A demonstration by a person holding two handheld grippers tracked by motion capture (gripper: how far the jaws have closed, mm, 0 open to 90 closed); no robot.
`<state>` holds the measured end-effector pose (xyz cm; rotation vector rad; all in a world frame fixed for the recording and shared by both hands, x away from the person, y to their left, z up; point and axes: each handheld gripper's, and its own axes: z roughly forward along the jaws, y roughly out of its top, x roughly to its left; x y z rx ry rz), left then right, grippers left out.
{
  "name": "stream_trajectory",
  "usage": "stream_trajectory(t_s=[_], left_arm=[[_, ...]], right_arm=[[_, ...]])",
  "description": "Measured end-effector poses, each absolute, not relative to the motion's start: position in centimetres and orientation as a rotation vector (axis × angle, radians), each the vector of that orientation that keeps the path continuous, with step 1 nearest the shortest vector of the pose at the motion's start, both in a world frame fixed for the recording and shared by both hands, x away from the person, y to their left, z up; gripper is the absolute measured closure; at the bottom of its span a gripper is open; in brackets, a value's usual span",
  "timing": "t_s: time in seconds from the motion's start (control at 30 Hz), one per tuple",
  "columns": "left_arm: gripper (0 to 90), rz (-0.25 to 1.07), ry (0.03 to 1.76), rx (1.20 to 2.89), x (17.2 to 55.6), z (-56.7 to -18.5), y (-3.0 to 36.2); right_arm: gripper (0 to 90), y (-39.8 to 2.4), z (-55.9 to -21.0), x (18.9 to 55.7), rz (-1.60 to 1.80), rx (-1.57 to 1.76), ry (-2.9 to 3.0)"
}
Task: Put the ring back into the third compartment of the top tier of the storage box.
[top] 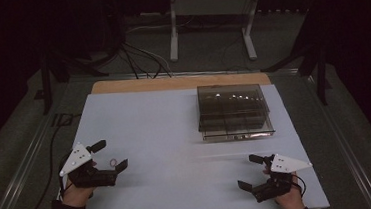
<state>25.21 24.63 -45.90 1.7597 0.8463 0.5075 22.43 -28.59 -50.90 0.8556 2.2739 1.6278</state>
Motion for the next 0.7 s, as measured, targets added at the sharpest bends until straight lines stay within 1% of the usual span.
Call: stream_trajectory(t_s=[0.37, 0.47, 0.7], left_arm=[[0.7, 0.567, 0.964, 1.740, 26.0, -46.7, 26.1], [0.7, 0.606, 0.992, 1.733, 26.3, -47.2, 26.5], [0.7, 0.615, 1.074, 1.714, 26.7, -48.0, 27.3]], right_arm=[[0.0, -28.6, -50.9, 22.4, 1.628, 0.855, 2.279], [0.0, -28.5, -50.9, 22.4, 1.631, 0.853, 2.281], [0.0, -28.7, -50.9, 22.4, 1.640, 0.859, 2.276]])
